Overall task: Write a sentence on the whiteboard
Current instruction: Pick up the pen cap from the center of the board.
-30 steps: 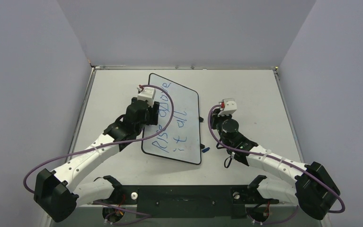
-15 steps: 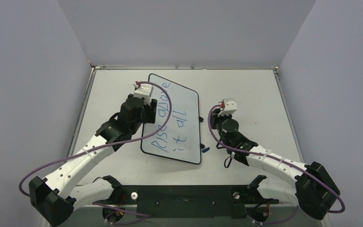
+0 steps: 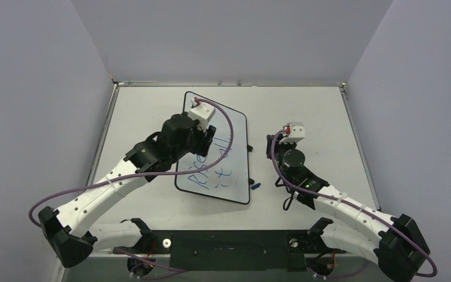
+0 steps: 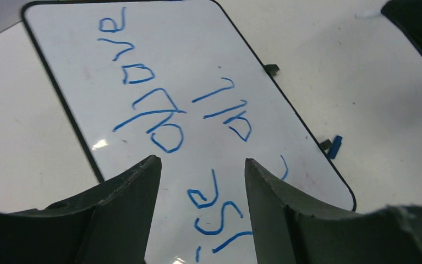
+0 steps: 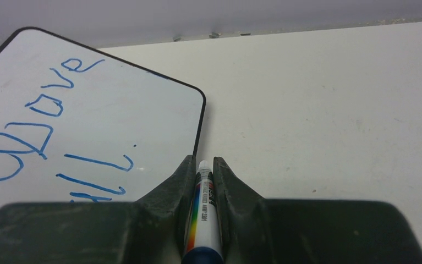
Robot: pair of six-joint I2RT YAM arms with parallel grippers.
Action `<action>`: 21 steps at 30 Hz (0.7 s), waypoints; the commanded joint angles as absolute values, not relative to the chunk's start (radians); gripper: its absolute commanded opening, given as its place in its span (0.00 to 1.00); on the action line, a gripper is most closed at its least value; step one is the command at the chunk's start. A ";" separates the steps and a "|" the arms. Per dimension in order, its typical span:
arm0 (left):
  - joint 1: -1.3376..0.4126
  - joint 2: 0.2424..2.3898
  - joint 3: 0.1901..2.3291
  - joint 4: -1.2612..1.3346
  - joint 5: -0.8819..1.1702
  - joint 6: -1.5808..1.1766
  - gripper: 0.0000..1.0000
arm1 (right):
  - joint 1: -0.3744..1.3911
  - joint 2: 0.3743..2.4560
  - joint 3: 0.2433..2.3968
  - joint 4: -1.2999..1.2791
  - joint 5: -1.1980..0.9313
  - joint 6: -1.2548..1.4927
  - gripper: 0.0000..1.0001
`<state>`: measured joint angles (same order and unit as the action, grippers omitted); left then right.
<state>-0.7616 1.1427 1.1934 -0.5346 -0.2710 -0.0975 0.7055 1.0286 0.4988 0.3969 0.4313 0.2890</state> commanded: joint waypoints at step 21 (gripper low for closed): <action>-1.150 1.696 1.347 -0.333 -0.063 0.027 0.54 | 0.406 0.816 0.819 -0.158 0.674 0.604 0.00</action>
<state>-1.1164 1.6135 1.2568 -0.4057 -0.1177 -0.0177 0.4259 0.8120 0.7631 -0.0975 0.6987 0.5789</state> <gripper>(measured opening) 0.545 0.106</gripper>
